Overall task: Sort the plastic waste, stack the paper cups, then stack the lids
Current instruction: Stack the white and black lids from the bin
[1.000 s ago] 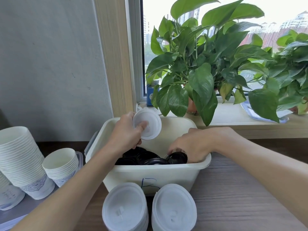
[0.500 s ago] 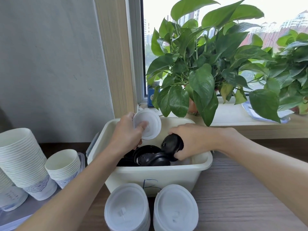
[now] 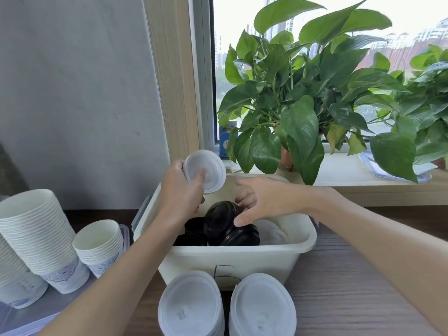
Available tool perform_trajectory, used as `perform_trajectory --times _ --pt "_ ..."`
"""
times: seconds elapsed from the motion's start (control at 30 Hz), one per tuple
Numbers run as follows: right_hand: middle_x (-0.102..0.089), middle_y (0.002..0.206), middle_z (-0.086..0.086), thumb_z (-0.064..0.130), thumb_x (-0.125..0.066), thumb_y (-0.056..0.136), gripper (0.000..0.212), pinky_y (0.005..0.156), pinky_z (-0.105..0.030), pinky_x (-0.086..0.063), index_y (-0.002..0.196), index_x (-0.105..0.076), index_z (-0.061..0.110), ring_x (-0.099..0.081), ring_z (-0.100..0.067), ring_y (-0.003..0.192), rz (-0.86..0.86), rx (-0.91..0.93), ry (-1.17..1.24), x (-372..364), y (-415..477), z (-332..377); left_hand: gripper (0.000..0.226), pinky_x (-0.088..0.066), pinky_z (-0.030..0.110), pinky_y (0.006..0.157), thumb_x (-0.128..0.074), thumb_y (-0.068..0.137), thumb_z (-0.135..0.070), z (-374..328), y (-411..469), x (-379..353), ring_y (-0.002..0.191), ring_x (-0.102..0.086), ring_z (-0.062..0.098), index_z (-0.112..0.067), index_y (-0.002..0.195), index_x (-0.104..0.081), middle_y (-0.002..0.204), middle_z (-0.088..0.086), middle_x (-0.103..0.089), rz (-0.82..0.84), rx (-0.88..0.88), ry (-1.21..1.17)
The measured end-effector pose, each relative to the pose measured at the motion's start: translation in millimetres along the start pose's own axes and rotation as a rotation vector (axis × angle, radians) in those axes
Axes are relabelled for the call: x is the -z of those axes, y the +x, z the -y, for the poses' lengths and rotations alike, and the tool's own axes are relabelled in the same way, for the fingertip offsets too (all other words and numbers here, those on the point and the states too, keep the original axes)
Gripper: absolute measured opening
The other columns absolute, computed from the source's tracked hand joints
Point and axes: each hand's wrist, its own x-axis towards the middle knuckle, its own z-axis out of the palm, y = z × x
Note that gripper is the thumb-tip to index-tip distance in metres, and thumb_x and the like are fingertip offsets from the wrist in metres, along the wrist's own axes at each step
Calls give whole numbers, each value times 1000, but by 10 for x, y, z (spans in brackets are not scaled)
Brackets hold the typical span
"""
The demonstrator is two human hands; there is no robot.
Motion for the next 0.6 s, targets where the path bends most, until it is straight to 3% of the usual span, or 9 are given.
perform_trajectory --times 0.2,0.33,0.47,0.6 --pt "-56 137 -4 36 -71 86 82 105 -25 -43 151 -28 9 -58 -11 119 44 -49 -112 101 -65 -57 21 -43 26 40 -59 100 -26 19 11 -3 46 -56 13 -15 116 -53 83 12 -64 17 12 -11" --pt "-55 137 2 33 -62 92 75 104 -28 -43 153 -22 17 -54 -12 121 35 -59 -305 141 -59 -110 21 -41 26 42 -59 100 -27 24 10 -9 46 -56 13 -14 116 -53 83 11 -64 31 2 1" --pt "-56 132 8 60 -66 78 90 97 -32 -43 151 -21 30 -48 -19 120 113 -117 -620 117 -106 -148 23 -41 27 44 -60 99 -29 27 17 -15 47 -58 14 -15 116 -52 86 11 -65 37 -7 15" --pt "-64 119 5 70 -61 75 81 86 -32 -33 137 -36 26 -52 -25 108 108 -72 -923 24 -112 -126 18 -41 27 45 -60 99 -28 36 22 -20 50 -59 16 -17 111 -53 88 12 -65 43 -15 16"
